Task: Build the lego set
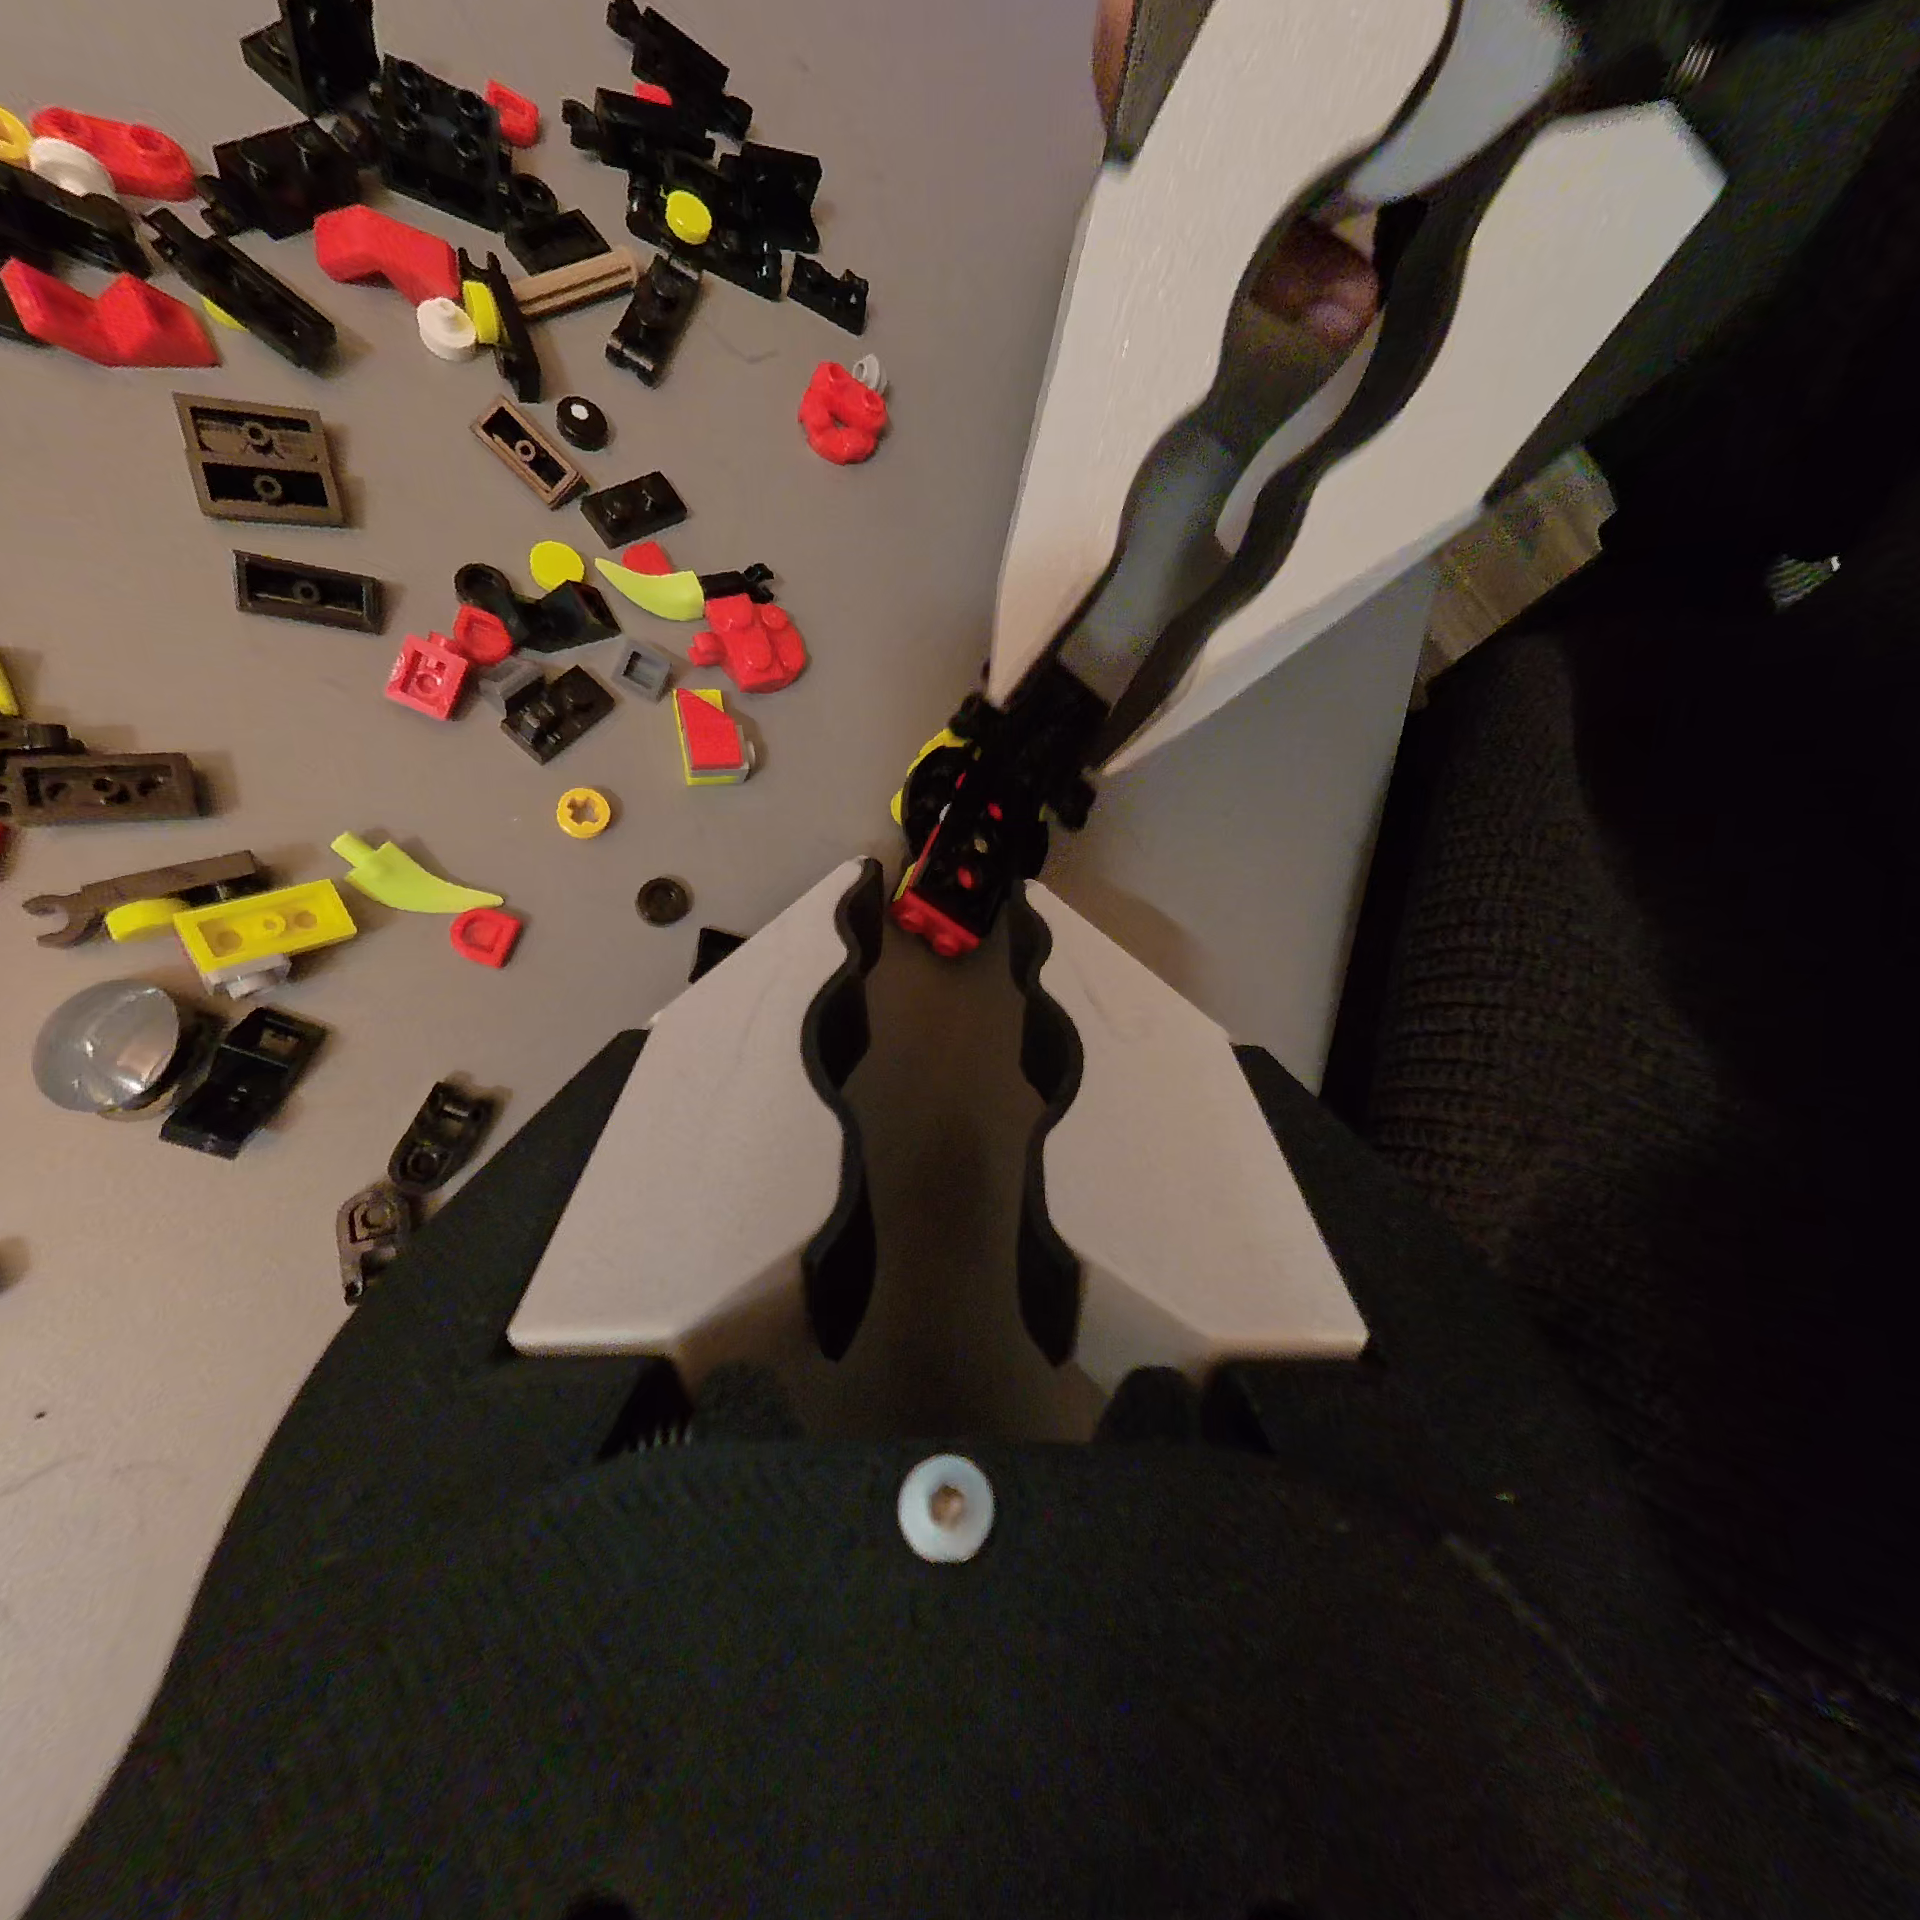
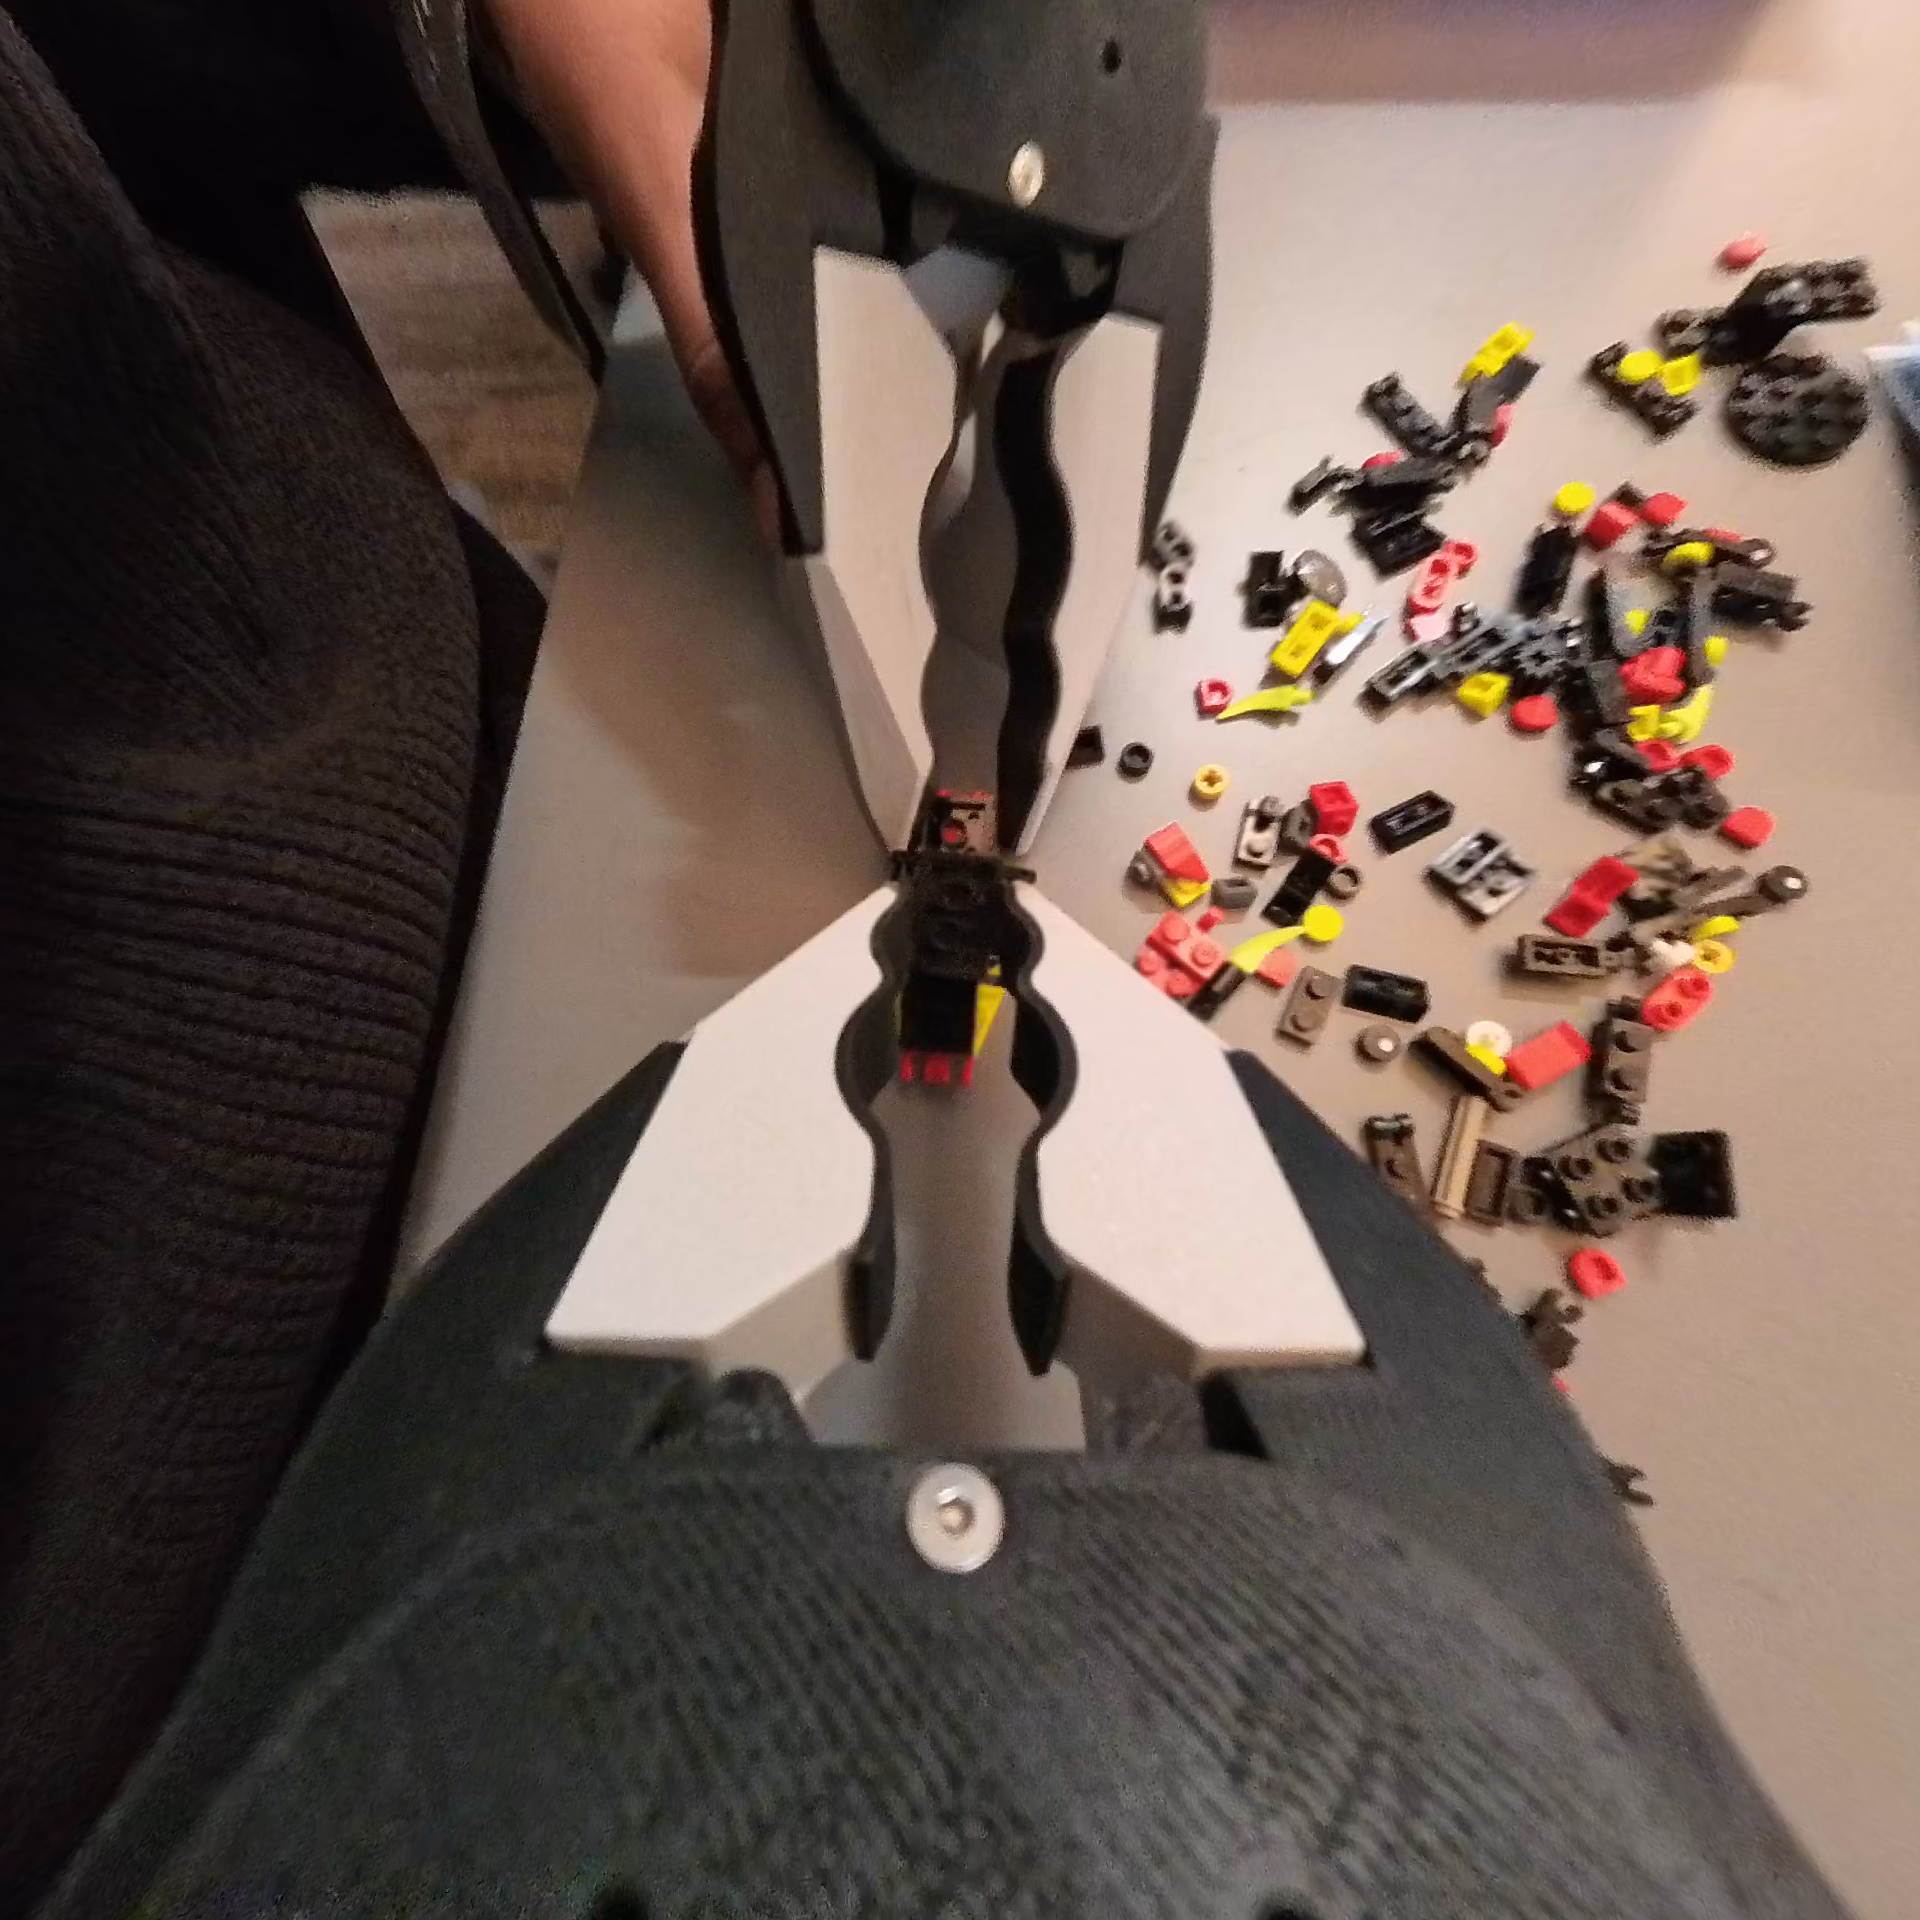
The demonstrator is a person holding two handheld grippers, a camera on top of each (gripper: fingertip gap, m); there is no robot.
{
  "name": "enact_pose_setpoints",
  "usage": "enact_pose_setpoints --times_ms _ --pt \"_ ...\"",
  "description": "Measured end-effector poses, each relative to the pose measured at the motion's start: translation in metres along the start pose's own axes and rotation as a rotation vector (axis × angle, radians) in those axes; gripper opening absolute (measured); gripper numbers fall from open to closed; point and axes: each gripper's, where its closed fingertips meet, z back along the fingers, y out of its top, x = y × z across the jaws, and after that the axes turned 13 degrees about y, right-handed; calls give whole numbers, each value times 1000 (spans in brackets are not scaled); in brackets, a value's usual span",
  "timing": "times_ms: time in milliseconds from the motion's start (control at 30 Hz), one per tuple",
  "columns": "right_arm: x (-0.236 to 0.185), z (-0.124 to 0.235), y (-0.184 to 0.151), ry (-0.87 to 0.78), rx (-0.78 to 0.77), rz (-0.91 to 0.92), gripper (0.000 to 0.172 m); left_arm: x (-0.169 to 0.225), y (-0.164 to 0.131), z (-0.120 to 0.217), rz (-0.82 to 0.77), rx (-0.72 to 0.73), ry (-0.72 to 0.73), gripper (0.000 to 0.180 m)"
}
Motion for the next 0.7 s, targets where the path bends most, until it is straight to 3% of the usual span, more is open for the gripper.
enact_pose_setpoints --times_ms 133,267,700 --pt "14 34 13 -25 190 -83 14 0 0 0 1 0 0 22" --pt "26 54 8 -34 280 -162 14 0 0 0 1 0 -1 22" --pt "17 30 0 2 181 -141 14 0 0 0 3 1 -2 22"
